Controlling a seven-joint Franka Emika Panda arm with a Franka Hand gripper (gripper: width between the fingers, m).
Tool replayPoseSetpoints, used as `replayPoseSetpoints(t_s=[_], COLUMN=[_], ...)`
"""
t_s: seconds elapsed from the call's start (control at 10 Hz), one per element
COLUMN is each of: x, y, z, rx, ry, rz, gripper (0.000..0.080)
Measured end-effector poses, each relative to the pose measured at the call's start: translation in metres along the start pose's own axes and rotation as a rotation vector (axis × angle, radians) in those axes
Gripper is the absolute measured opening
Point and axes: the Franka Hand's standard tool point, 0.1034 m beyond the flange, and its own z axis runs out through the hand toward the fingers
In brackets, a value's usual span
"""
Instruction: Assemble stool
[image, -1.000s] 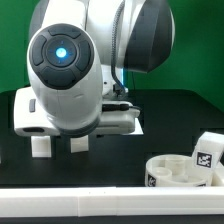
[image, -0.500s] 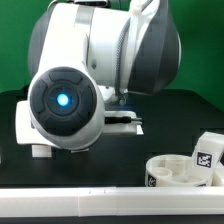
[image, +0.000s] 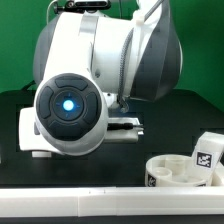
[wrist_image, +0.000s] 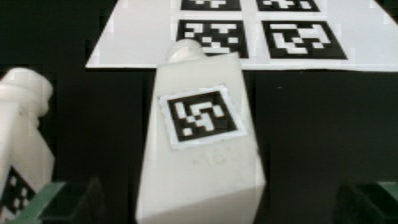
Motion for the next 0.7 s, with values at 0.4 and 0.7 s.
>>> replayPoseSetpoints(t_s=[0.4, 0.7], x=[0.0006, 0.0005], y=[-0.0001, 0.0019], z=[0.0040, 0.0039], rx=[-0.001, 0.005], ry=[0.000, 0.001], rz=[0.000, 0.002], gripper=[0.0390, 0.0324])
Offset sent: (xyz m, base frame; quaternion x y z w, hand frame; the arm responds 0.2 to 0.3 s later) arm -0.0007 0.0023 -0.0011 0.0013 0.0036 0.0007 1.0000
